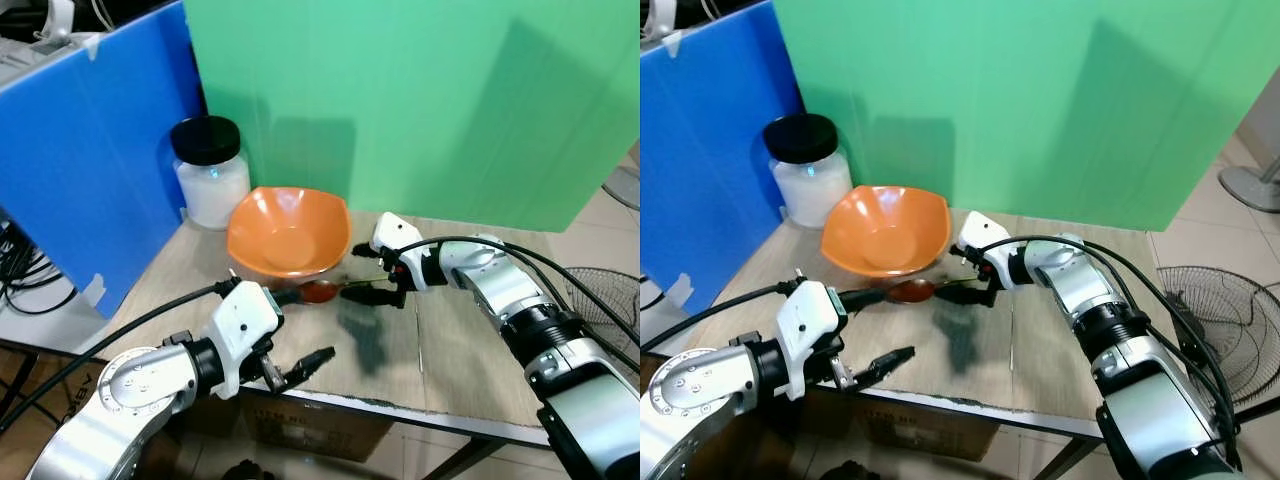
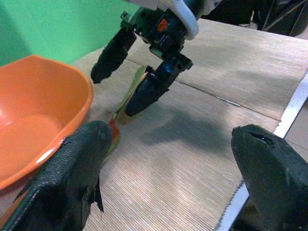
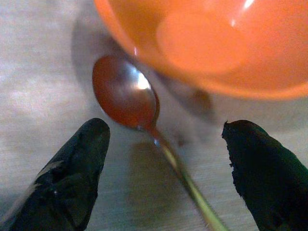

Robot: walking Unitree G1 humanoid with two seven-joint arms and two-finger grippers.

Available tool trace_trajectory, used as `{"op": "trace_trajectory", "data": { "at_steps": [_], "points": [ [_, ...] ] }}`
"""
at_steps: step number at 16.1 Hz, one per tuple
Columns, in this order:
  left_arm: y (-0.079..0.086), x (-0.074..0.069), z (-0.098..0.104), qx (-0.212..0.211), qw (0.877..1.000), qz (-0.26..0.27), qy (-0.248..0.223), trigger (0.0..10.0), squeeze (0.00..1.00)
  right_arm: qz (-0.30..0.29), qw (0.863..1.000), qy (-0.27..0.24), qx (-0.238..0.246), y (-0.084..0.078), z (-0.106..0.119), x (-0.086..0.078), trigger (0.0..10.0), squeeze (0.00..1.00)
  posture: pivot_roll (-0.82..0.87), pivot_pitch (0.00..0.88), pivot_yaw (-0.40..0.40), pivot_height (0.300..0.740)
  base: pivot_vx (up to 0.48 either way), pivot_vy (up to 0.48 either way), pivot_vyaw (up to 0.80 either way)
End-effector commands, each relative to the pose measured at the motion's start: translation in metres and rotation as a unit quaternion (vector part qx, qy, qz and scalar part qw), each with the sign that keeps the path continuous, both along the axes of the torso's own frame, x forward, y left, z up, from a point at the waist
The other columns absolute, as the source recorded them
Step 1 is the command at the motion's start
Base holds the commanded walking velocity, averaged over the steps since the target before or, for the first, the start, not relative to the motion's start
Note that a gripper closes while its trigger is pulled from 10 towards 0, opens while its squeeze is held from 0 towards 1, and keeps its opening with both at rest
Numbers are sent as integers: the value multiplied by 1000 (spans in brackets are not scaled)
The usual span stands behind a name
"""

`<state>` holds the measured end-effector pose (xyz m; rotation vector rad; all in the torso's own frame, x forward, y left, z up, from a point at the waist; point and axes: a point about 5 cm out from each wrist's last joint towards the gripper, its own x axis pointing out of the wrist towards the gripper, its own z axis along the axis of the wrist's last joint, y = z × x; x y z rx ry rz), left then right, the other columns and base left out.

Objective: Setting the table

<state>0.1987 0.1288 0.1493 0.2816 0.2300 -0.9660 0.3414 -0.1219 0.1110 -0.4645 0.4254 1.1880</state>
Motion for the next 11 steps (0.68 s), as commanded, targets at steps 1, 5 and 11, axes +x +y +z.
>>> {"op": "trace_trajectory", "data": {
  "at_steps": [1,5,11],
  "points": [
    [-3,-3,2,1,1000,-12,-1,10000,0,1,1000,-3,-13,-1,-1,2,0,0,127,0,-36,740,0,0,0],
    [-3,-3,1,0,1000,-15,2,10000,0,-17,999,18,-24,-4,-11,6,0,0,133,0,-45,740,0,0,0],
    [-2,-3,1,3,1000,-10,3,10000,0,-41,999,16,-27,2,-14,11,0,0,137,0,-50,740,0,0,0]
  ]
}}
